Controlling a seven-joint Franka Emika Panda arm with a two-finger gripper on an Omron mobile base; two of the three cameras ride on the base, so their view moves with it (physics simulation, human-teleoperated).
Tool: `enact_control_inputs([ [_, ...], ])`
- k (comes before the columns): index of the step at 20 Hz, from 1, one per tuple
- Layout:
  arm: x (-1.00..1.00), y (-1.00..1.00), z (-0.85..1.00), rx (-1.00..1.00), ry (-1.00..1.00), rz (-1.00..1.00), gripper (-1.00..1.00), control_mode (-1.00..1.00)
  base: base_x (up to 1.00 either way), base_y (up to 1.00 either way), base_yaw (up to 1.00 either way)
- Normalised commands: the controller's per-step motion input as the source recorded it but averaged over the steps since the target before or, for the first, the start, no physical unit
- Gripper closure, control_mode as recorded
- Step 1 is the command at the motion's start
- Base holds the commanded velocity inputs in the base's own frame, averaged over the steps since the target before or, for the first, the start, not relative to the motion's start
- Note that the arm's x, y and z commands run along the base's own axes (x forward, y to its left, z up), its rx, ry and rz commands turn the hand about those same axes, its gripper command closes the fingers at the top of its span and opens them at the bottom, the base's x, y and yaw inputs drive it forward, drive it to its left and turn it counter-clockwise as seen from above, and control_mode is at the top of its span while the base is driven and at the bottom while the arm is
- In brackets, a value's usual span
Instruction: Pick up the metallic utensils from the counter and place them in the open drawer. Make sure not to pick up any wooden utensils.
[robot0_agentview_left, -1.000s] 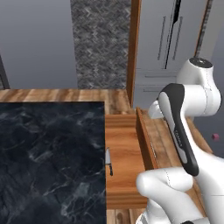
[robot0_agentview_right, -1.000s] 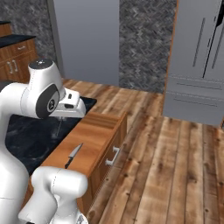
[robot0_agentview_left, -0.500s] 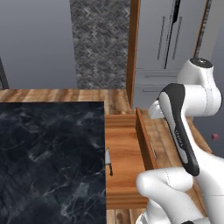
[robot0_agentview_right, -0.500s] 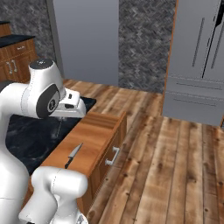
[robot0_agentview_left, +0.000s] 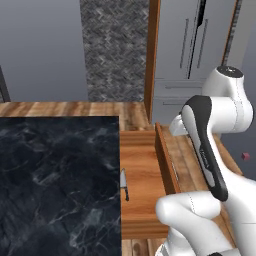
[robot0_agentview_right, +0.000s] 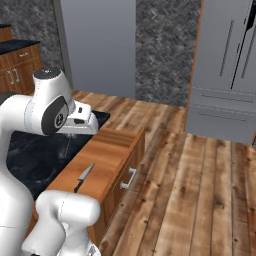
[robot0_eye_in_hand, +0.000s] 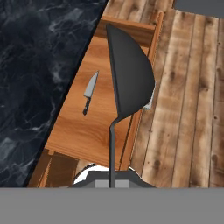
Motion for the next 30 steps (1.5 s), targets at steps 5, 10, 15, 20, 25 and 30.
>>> enact_control_inputs([
  [5,0.0,0.01,-0.85,0.0,0.17,0.0,1.0,-1.0,0.0,0.0,0.0],
  [10,0.0,0.05,-1.0,0.0,0.23,0.0,1.0,-1.0,0.0,0.0,0.0],
  [15,0.0,0.0,-0.81,0.0,0.14,0.0,1.0,-1.0,0.0,0.0,0.0],
  [20,0.01,0.01,-0.22,0.0,0.02,0.0,1.0,-1.0,0.0,0.0,0.0],
  [25,0.15,0.08,-0.38,0.0,0.01,0.0,1.0,-1.0,0.0,0.0,0.0],
  [30,0.49,0.24,-0.53,0.0,0.04,0.0,1.0,-1.0,0.0,0.0,0.0],
])
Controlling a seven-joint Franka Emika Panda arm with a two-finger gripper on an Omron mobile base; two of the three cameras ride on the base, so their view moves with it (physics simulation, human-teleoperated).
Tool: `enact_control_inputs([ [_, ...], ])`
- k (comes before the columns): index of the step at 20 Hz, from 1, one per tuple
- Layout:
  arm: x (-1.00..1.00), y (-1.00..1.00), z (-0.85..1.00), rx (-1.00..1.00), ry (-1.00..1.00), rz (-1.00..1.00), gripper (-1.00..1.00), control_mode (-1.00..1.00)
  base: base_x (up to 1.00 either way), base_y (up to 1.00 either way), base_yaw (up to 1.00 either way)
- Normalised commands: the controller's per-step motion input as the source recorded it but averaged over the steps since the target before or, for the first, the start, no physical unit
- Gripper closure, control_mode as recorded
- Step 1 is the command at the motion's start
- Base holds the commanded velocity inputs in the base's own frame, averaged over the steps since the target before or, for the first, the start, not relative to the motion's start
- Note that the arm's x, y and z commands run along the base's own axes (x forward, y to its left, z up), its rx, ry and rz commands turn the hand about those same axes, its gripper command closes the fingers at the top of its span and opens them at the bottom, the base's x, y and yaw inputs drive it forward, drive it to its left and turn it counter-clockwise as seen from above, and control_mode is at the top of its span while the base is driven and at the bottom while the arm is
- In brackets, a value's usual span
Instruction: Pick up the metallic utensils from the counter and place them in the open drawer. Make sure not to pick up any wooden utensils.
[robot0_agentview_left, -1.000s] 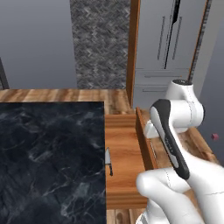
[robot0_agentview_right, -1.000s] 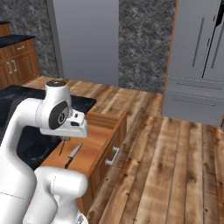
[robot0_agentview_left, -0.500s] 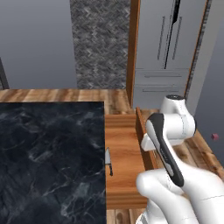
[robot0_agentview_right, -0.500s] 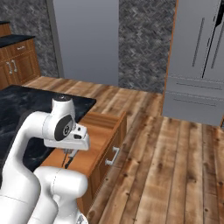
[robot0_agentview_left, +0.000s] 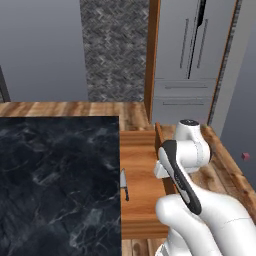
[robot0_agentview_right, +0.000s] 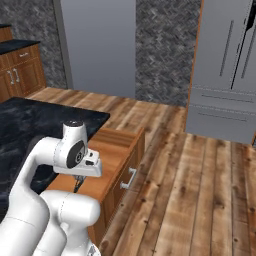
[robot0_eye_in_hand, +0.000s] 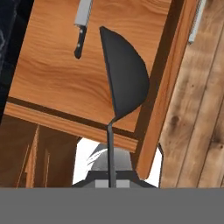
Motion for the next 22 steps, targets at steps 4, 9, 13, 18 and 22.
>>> enact_control_inputs([
  [4,0.94,0.3,-0.3,0.0,0.1,-0.03,1.0,-1.0,0.0,0.0,0.0],
  [9,0.97,0.12,-0.04,0.0,0.07,-0.06,1.0,-1.0,0.0,0.0,0.0],
  [13,0.68,-0.08,-0.1,0.0,0.11,-0.07,1.0,-1.0,0.0,0.0,0.0],
  [18,0.46,-0.16,-0.19,0.0,0.13,-0.03,1.0,-1.0,0.0,0.0,0.0],
  [22,0.37,0.0,-0.63,0.0,0.06,0.0,1.0,-1.0,0.0,0.0,0.0],
])
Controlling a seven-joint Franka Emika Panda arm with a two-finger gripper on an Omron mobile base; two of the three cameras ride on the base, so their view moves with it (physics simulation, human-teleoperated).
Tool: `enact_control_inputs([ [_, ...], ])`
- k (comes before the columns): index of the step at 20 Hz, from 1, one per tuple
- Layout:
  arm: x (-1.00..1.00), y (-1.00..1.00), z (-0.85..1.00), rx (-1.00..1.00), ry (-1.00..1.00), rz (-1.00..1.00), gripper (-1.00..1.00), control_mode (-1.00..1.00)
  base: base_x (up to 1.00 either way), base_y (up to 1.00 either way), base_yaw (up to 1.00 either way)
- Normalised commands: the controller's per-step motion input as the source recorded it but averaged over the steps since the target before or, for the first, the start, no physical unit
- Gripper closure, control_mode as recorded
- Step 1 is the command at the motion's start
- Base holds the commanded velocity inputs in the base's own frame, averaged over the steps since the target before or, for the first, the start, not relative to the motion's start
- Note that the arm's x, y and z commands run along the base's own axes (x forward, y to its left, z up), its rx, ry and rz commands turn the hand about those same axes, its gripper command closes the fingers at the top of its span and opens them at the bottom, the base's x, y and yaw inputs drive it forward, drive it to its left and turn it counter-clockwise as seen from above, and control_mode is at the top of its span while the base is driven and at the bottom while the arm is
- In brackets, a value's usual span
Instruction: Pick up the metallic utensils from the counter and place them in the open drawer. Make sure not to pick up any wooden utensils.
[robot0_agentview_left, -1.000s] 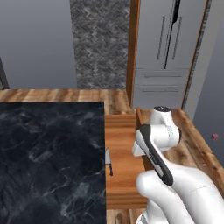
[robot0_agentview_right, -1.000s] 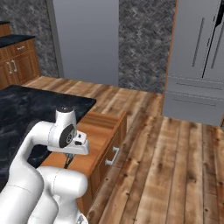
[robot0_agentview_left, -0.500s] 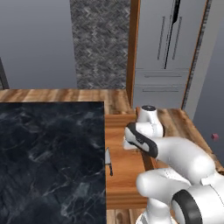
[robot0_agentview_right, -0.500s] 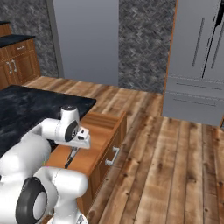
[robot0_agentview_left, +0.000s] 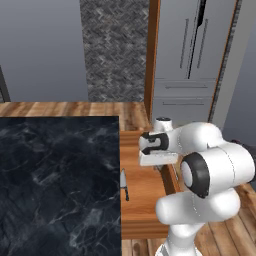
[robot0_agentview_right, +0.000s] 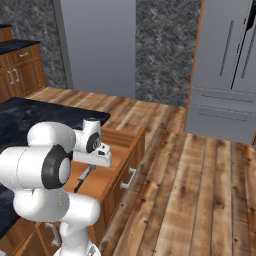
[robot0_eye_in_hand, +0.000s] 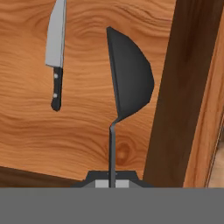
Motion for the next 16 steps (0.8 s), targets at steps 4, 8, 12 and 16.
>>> enact_control_inputs([
  [4,0.18,0.0,-0.72,0.03,0.07,0.0,1.0,-1.0,0.0,0.0,0.0],
  [8,0.01,0.0,-0.54,0.02,0.01,0.0,1.0,-1.0,0.0,0.0,0.0],
  [12,0.0,0.04,-0.37,0.0,0.0,0.0,1.0,-1.0,0.0,0.0,0.0],
  [16,0.0,0.04,-0.41,0.0,0.0,0.0,1.0,-1.0,0.0,0.0,0.0],
])
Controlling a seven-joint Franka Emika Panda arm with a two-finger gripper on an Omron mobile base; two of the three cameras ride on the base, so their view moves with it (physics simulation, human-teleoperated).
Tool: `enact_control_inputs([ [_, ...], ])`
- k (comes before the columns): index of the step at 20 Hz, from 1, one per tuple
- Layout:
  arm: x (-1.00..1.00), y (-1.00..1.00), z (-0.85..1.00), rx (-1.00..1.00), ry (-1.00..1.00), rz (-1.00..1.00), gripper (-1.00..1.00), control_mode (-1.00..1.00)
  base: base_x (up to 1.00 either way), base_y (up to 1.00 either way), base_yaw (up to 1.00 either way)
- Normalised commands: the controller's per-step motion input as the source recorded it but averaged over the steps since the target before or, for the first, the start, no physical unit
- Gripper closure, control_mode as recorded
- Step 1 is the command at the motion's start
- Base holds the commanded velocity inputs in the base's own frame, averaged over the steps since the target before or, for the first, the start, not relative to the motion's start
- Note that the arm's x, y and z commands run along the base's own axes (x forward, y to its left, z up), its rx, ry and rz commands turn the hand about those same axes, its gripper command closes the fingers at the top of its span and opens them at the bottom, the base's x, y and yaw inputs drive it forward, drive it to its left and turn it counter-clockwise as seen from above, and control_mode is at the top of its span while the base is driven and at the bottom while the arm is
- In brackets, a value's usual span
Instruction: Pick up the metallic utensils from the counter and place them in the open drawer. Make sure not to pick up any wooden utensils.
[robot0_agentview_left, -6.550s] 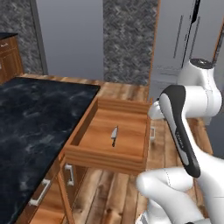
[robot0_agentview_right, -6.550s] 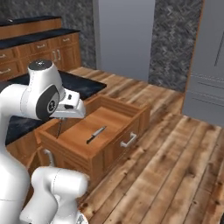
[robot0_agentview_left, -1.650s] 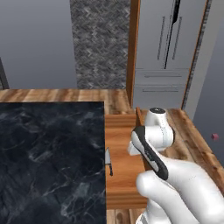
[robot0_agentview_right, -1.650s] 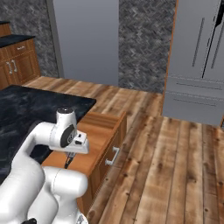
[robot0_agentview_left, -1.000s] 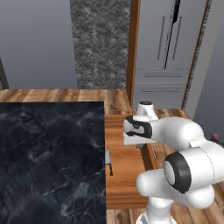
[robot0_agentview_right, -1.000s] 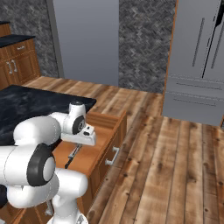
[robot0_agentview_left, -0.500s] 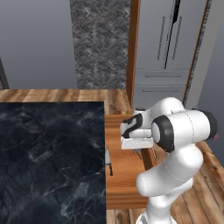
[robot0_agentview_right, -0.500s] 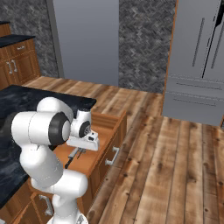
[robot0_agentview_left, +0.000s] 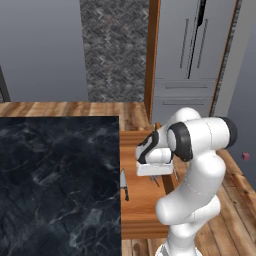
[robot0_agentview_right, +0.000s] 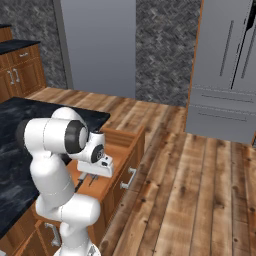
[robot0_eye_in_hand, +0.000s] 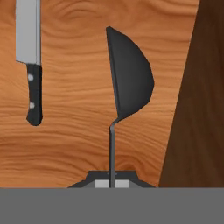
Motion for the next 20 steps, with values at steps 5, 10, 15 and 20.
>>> enact_control_inputs([
  [5,0.0,0.12,-0.42,0.0,0.0,0.0,1.0,-1.0,0.0,0.0,0.0],
  [10,0.0,0.04,-0.04,0.0,0.0,0.0,1.0,-1.0,0.0,0.0,0.0],
  [15,-0.01,-0.01,-0.07,0.0,0.0,-0.01,1.0,-1.0,0.0,0.0,0.0],
  [20,0.01,0.21,-0.41,0.0,0.0,0.0,1.0,-1.0,0.0,0.0,0.0],
])
